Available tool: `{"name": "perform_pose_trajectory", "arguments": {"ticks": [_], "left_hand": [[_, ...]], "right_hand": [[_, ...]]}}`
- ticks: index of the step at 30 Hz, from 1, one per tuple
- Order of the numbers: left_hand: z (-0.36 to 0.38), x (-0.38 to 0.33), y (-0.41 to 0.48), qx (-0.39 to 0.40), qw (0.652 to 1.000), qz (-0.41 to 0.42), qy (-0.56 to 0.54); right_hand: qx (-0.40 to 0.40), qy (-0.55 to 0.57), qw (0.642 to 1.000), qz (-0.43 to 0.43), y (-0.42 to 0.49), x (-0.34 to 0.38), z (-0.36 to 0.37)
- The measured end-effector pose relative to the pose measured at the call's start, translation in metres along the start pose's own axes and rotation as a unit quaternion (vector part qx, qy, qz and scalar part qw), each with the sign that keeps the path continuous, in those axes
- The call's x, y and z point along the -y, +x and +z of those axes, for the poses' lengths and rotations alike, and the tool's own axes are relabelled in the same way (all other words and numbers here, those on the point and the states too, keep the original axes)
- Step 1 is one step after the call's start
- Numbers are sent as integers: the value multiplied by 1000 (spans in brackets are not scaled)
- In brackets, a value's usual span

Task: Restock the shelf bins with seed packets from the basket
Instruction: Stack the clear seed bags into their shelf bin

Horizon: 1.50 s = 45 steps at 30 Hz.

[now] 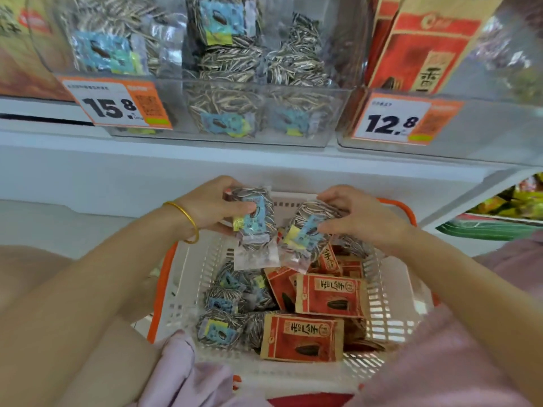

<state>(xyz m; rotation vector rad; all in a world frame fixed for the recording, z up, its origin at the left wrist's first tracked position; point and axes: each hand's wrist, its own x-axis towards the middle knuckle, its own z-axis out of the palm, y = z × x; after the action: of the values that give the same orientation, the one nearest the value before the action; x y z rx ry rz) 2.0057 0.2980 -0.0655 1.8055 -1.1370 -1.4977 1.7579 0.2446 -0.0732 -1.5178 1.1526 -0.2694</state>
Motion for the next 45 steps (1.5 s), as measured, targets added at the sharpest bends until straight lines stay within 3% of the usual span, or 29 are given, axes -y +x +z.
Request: {"name": "perform_pose_trajectory", "arguments": {"ticks": [4, 10, 15, 21, 26, 30, 35, 36, 37, 39, 41, 45], "left_hand": [[5, -1, 4, -16, 999, 10, 30], [18, 0, 10, 5, 997, 37, 71], [23, -6, 2, 70, 997, 13, -42], [35, -13, -15, 29, 994, 104, 34], [28, -26, -32, 4, 987, 161, -20], [8, -60, -54, -14, 969, 245, -2], [-40, -112, -61, -68, 919, 377, 96], [-51, -117, -57, -119, 907, 387, 117], [-63, -120, -52, -197, 883, 399, 150], [-87, -121, -38, -351, 788, 430, 267], [-101, -116, -23, -397, 720, 423, 381], [-109, -103, -3, -393, 714, 311, 490]], "right_hand": [[14, 9, 999, -34, -3, 1, -5], [24, 113, 993, -30, 3, 2, 0], [5, 160, 985, -66, 3, 7, 8], [-49, 127, 981, -135, -7, 23, 20], [83, 221, 968, -84, -24, 27, 33], [62, 248, 955, -153, -32, 72, 33], [11, 253, 941, -223, -17, 158, 6], [-4, 229, 947, -226, -9, 175, 0], [-27, 187, 956, -226, 0, 190, -6], [-93, 43, 970, -219, 18, 218, -15], [-141, -130, 960, -206, 33, 235, -21], [-108, -320, 922, -190, 63, 249, -19]]}}
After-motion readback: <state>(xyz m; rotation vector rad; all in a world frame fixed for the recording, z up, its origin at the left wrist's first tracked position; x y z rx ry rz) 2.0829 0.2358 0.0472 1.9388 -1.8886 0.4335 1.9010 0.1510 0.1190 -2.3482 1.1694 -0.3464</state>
